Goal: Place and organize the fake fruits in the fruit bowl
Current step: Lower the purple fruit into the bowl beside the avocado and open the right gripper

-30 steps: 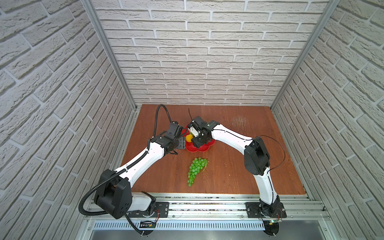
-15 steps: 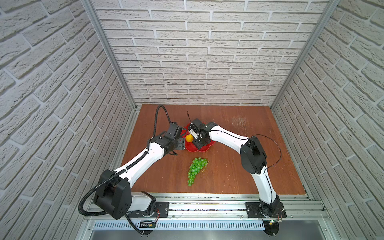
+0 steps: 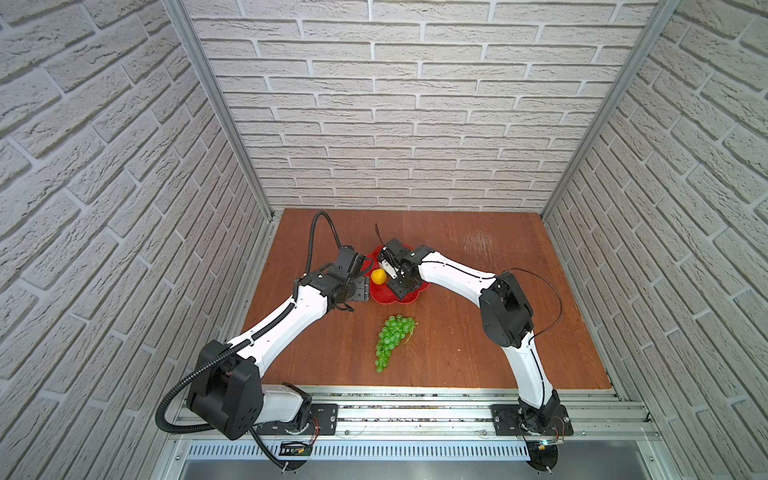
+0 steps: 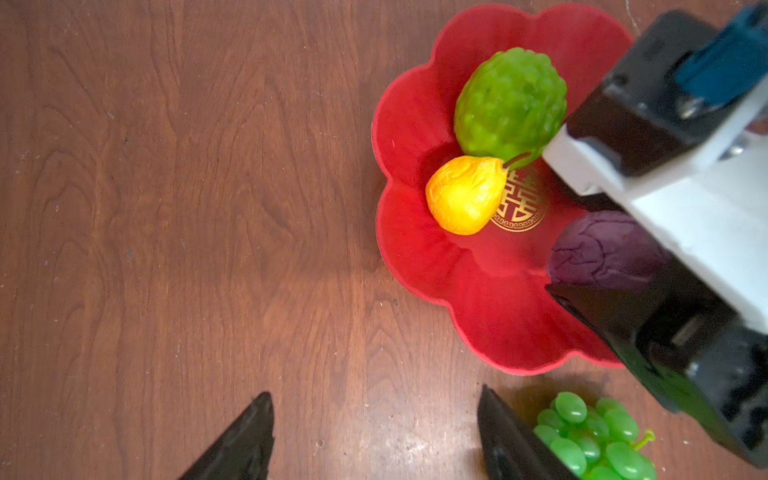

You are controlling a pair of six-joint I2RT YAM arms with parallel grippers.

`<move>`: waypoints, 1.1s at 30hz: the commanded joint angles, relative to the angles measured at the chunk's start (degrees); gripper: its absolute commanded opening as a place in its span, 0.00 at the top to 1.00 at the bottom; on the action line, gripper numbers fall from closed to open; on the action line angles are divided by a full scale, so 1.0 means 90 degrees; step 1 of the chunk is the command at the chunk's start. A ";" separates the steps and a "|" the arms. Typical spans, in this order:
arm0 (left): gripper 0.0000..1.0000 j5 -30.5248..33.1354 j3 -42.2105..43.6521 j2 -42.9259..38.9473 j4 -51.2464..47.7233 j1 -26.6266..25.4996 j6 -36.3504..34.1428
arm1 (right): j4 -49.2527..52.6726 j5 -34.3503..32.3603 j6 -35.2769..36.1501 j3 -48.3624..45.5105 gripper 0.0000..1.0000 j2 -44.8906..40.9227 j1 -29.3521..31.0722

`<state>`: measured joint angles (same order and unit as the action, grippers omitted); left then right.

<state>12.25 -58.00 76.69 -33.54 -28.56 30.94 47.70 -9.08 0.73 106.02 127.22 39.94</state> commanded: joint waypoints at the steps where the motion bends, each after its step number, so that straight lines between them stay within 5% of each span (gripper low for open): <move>1: 0.23 0.0099 -0.0004 -0.0217 -0.0043 0.0045 0.0105 | -0.0207 -0.0163 0.0005 -0.0096 0.48 0.0044 -0.0022; 18: 0.23 0.0143 0.0131 -0.0394 -0.0150 0.0045 0.0234 | -0.0110 -0.0491 0.0164 0.0074 0.40 0.0377 -0.0007; 33: 0.21 0.0113 0.0106 -0.0376 -0.0121 0.0039 0.0225 | -0.0209 -0.0485 0.0154 0.0073 0.25 -0.0256 0.0005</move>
<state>12.64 -57.45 74.02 -34.79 -28.56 32.67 46.33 -13.21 2.15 105.84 129.82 39.94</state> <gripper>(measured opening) 0.789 0.745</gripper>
